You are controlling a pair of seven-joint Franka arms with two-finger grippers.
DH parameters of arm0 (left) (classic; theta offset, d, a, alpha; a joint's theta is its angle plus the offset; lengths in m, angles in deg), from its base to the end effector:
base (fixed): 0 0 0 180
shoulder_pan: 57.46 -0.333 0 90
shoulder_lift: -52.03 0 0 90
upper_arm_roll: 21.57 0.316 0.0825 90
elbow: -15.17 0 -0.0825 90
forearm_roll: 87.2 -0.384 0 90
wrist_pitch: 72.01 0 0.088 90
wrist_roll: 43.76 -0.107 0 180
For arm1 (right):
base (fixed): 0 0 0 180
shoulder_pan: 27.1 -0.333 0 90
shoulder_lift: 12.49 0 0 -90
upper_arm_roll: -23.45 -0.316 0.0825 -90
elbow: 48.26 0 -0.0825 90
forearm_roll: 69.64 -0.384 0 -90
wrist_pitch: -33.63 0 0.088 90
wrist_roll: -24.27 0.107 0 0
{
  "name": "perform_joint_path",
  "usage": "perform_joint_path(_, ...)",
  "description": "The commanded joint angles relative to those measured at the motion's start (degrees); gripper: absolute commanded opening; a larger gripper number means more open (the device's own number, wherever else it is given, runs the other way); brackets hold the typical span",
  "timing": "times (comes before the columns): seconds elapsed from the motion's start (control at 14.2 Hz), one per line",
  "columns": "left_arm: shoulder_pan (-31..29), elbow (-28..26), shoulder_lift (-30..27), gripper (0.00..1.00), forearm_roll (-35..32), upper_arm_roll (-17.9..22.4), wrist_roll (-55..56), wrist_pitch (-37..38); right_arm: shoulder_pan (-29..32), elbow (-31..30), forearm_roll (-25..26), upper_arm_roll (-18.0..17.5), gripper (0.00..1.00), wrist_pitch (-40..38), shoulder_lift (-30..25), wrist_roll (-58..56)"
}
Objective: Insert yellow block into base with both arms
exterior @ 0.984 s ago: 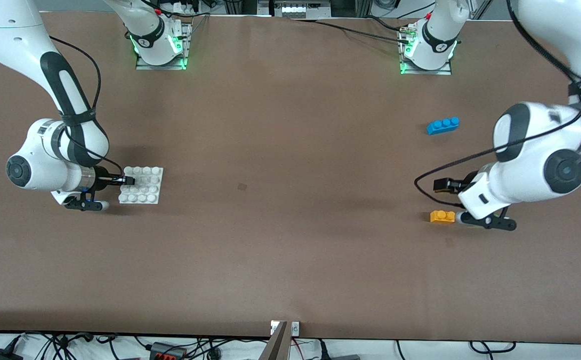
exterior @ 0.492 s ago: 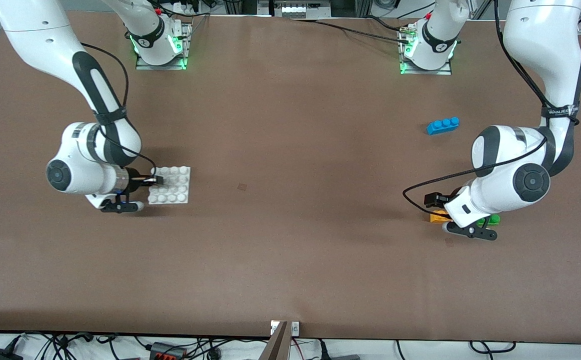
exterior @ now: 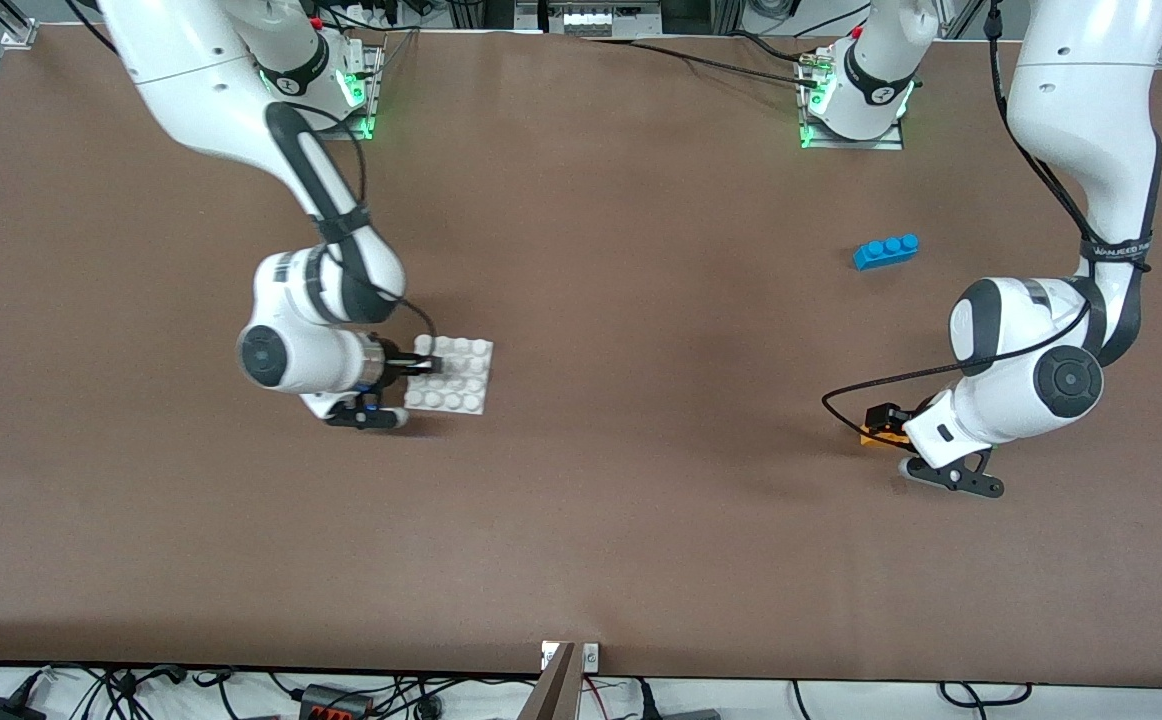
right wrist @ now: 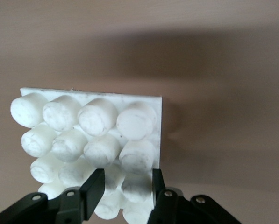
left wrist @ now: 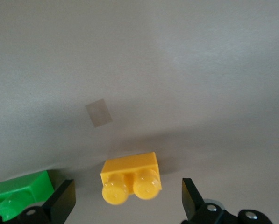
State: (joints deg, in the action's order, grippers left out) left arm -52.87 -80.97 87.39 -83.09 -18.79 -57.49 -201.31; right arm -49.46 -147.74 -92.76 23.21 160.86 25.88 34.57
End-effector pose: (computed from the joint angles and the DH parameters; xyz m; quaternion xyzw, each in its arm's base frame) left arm 0.6758 -0.0267 0.2404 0.9930 -0.1163 -0.0172 0.0151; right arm 0.5938 0.2606 0.1806 -0.9842 0.0305 0.1292 0.1172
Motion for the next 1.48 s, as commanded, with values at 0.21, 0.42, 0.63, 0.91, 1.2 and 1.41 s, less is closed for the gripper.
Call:
perform_joint_path(0.21, -0.1, 0.2, 2.3, 1.0, 1.4, 0.4, -1.8, -2.0, -10.9, 11.5, -0.9, 0.5, 0.41, 2.7, 8.3, 10.5)
perform_joint_path(0.42, -0.3, 0.2, 3.0, 1.0, 1.4, 0.4, -1.8, -2.2, -13.3, 13.1, -0.8, 0.4, 0.42, 6.0, 9.5, 9.9)
perform_joint_path(0.63, -0.3, 0.2, 3.5, 1.0, 2.7, 0.4, -1.9, -2.2, -15.5, 17.4, -1.3, 0.4, 0.43, 6.0, 11.5, 10.7)
perform_joint_path(0.91, -0.5, 0.1, 3.7, 1.0, 2.7, 0.5, -1.9, -2.2, -15.7, 19.1, -1.3, -1.1, 0.43, 6.0, 11.6, 10.4)
perform_joint_path(1.2, -0.8, 0.0, 3.7, 1.0, 2.7, 0.5, -1.8, -1.9, -15.8, 21.0, -1.0, -2.1, 0.43, 5.4, 11.2, 9.9)
perform_joint_path(1.41, -0.7, -0.1, 3.7, 1.0, 3.2, 0.5, -1.7, -1.8, -15.4, 21.1, -0.7, -2.1, 0.46, 4.3, 10.1, 9.6)
